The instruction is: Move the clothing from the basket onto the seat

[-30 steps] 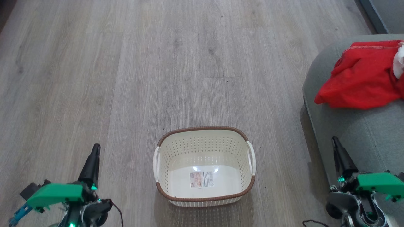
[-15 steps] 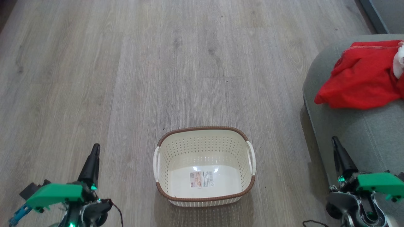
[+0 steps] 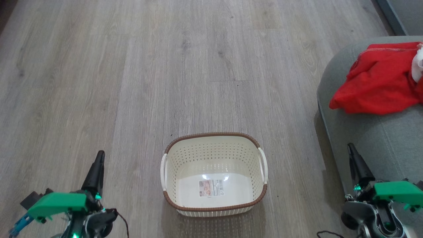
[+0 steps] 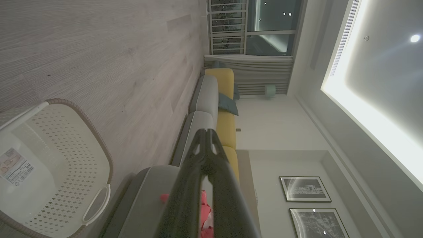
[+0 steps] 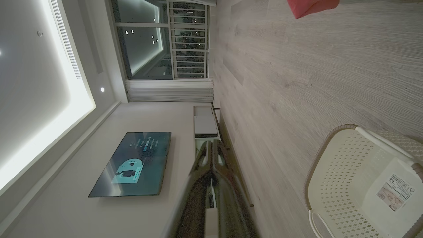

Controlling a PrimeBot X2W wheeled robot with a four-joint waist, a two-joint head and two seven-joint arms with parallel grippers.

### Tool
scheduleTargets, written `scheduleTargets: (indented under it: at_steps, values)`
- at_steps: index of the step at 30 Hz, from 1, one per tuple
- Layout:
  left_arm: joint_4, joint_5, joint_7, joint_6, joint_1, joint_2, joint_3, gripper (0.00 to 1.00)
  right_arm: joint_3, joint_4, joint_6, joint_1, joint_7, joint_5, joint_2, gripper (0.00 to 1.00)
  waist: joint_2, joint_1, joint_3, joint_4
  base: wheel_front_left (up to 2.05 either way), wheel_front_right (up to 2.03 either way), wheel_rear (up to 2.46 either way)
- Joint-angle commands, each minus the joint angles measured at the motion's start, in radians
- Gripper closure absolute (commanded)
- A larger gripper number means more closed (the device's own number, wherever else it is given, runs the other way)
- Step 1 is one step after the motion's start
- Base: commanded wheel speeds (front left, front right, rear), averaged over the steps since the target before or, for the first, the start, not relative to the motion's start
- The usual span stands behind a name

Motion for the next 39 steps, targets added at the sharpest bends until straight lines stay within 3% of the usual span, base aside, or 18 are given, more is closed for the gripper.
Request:
scheduleTargets:
  at_steps: [1,39]
  values:
    - [-0.034,-0.007,0.008,-0.009,-0.048,0.008,0.035,1.00,0.019,-0.039,0.000,-0.056,0.003,0.006,-0.007,1.00,0.0000,0.0000,0.000,0.000,0.00,0.00,0.00]
    - [-0.035,-0.007,0.008,-0.009,-0.048,0.008,0.035,1.00,0.019,-0.039,0.000,-0.056,0.003,0.006,-0.007,1.00,0.0000,0.0000,0.000,0.000,0.00,0.00,0.00]
